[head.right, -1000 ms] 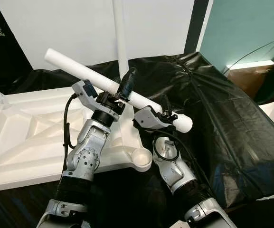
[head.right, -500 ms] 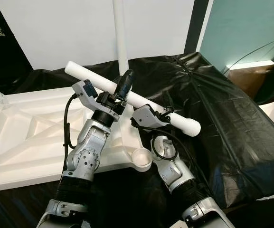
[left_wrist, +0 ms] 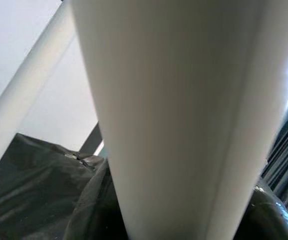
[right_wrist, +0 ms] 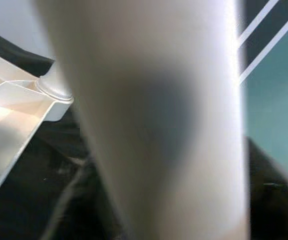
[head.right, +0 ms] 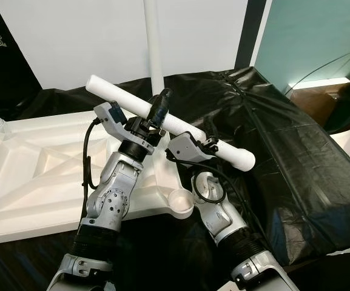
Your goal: Building children table
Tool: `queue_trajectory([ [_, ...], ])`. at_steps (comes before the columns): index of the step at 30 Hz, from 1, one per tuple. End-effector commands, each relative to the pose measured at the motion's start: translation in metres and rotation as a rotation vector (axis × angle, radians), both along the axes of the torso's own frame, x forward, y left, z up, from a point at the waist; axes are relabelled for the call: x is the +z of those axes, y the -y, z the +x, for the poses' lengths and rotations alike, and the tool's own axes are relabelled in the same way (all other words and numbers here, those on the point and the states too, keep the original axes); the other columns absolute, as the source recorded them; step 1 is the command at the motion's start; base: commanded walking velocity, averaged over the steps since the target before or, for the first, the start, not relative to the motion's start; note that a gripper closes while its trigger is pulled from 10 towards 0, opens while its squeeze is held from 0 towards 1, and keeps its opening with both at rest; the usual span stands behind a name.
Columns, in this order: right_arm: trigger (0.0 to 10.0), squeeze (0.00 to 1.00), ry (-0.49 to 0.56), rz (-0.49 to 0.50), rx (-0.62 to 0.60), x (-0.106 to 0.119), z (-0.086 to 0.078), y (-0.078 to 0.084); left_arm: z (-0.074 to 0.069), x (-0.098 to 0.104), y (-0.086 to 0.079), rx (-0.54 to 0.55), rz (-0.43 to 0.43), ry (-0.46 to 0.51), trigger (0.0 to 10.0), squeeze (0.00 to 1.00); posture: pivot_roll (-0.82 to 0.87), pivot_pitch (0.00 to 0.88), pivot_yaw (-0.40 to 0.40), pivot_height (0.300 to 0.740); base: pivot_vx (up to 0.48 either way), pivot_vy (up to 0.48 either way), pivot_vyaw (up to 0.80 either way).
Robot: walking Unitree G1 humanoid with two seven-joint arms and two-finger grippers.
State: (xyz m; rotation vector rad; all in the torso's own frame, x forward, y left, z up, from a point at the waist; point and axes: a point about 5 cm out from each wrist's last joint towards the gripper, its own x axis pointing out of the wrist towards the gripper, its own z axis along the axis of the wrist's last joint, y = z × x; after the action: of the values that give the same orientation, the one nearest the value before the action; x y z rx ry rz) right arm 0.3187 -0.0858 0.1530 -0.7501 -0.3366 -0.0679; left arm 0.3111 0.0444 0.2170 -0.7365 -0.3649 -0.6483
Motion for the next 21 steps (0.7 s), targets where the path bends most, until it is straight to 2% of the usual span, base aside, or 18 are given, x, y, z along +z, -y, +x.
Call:
queue_trajectory([
  [1,1.7,0.0,-0.006,-0.001,0.004,-0.0006,0.0011,-0.001,-0.0022,0.002,0.0044,-0.042,0.005,0.049,0.0,0.0,-0.09,0.021,0.045,0.74,0.0,0.0,0.0],
  [2,10.0,0.0,-0.003,-0.003,0.001,0.0001,0.0014,-0.0009,-0.0034,0.0025,0.0046,-0.05,0.001,0.058,0.0,0.0,-0.09,0.019,0.046,0.74,0.0,0.0,0.0],
  [10,10.0,0.0,0.003,0.003,-0.001,0.0032,0.0022,-0.0009,-0.005,0.0023,0.0061,-0.065,0.005,0.071,0.0,0.0,-0.1,0.018,0.046,0.74,0.0,0.0,0.0],
  [11,10.0,0.26,-0.019,0.036,0.004,0.0048,0.0023,-0.0003,-0.0054,0.0021,0.0071,-0.076,0.008,0.075,0.0,0.0,-0.1,0.018,0.046,0.74,0.0,0.0,0.0],
  [12,10.0,0.26,-0.019,0.036,0.004,0.0048,0.0023,-0.0003,-0.0054,0.0021,0.0071,-0.076,0.008,0.075,0.0,0.0,-0.1,0.018,0.046,0.74,0.0,0.0,0.0],
  [13,10.0,0.26,-0.046,0.077,0.013,0.0065,0.0024,0.0007,-0.006,0.002,0.0084,-0.09,0.011,0.079,0.0,0.0,-0.1,0.019,0.044,0.74,0.0,0.0,0.0],
  [15,10.0,0.26,-0.046,0.077,0.013,0.0065,0.0024,0.0007,-0.006,0.002,0.0084,-0.09,0.011,0.079,0.0,0.0,-0.1,0.019,0.044,0.74,0.0,0.0,0.0],
  [16,10.0,1.0,-0.098,0.12,0.029,0.0061,0.0029,0.0012,-0.0062,0.0022,0.0089,-0.097,0.011,0.082,0.0,0.0,-0.1,0.018,0.042,0.74,0.0,0.0,0.0],
  [17,10.0,1.0,-0.159,0.149,0.055,0.0053,0.0031,0.001,-0.0061,0.0024,0.0089,-0.099,0.012,0.083,0.0,0.0,-0.1,0.018,0.041,0.74,0.0,0.0,0.0],
  [18,10.0,1.0,-0.159,0.149,0.055,0.0053,0.0031,0.001,-0.0061,0.0024,0.0089,-0.099,0.012,0.083,0.0,0.0,-0.1,0.018,0.041,0.74,0.0,0.0,0.0],
  [19,10.0,0.0,-0.225,0.177,0.087,0.0049,0.0027,0.0011,-0.006,0.0027,0.0089,-0.102,0.011,0.085,0.0,0.0,-0.1,0.018,0.041,0.74,0.0,0.0,0.0],
  [20,10.0,0.0,-0.269,0.193,0.112,0.0055,0.002,0.0018,-0.0059,0.0029,0.0089,-0.103,0.011,0.087,0.0,0.0,-0.11,0.018,0.041,0.74,0.0,0.0,0.0],
  [21,10.0,0.0,-0.269,0.193,0.112,0.0055,0.002,0.0018,-0.0059,0.0029,0.0089,-0.103,0.011,0.087,0.0,0.0,-0.11,0.018,0.041,0.74,0.0,0.0,0.0],
])
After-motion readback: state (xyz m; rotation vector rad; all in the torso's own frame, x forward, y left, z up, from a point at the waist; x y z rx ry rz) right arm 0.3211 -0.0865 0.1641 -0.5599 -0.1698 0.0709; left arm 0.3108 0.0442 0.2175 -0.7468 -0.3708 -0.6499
